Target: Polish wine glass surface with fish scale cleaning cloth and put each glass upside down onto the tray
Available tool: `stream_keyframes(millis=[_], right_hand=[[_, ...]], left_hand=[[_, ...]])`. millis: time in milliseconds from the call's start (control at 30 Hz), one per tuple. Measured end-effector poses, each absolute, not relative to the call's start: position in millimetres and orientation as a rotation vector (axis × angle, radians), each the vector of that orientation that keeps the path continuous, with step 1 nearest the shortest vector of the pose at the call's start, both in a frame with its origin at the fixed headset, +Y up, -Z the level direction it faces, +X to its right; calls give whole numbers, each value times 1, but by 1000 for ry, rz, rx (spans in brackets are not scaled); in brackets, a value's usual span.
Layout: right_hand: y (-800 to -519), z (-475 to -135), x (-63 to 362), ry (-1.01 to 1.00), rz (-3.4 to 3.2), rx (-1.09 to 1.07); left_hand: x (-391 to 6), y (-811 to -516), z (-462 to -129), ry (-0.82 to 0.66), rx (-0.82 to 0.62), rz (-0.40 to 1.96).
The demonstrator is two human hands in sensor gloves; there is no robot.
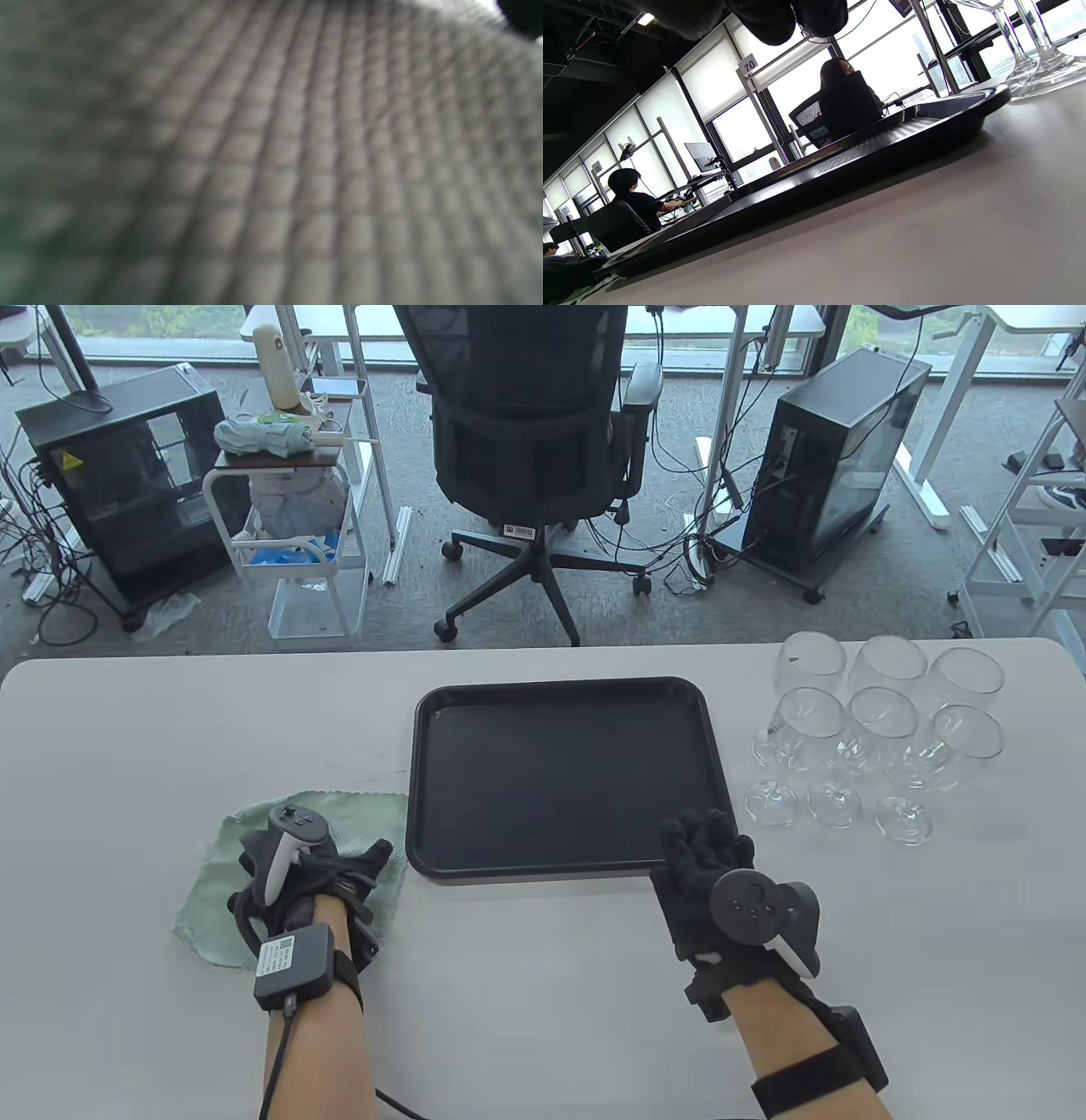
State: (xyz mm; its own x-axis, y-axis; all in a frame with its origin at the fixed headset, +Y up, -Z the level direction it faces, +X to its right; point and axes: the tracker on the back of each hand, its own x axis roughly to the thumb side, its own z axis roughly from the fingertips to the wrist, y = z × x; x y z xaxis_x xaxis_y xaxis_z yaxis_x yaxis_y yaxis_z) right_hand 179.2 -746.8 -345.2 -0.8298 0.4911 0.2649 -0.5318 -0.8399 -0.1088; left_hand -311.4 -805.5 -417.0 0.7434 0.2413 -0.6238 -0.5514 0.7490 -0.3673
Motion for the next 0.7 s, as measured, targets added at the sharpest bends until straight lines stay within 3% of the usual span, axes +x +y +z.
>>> stream_keyframes(millis=[167, 300, 367, 500, 600, 700], right_hand=[[-747, -345, 179, -236, 2569, 299], [-747, -344, 180, -234, 2556, 292], [-748, -344, 181, -223, 2550, 284], [-749, -344, 180, -201, 2537, 279], [-749, -344, 182, -194, 2527, 269], [-751, -346, 185, -188, 2524, 245]], left_hand=[[-311, -803, -416, 625, -561, 485], [-315, -795, -410, 619, -481, 479], [-320, -787, -402, 564, -405, 611], [-319, -765, -384, 322, -150, 1225], [-300, -747, -375, 67, -38, 1694], [-273, -733, -366, -157, 15, 1966]])
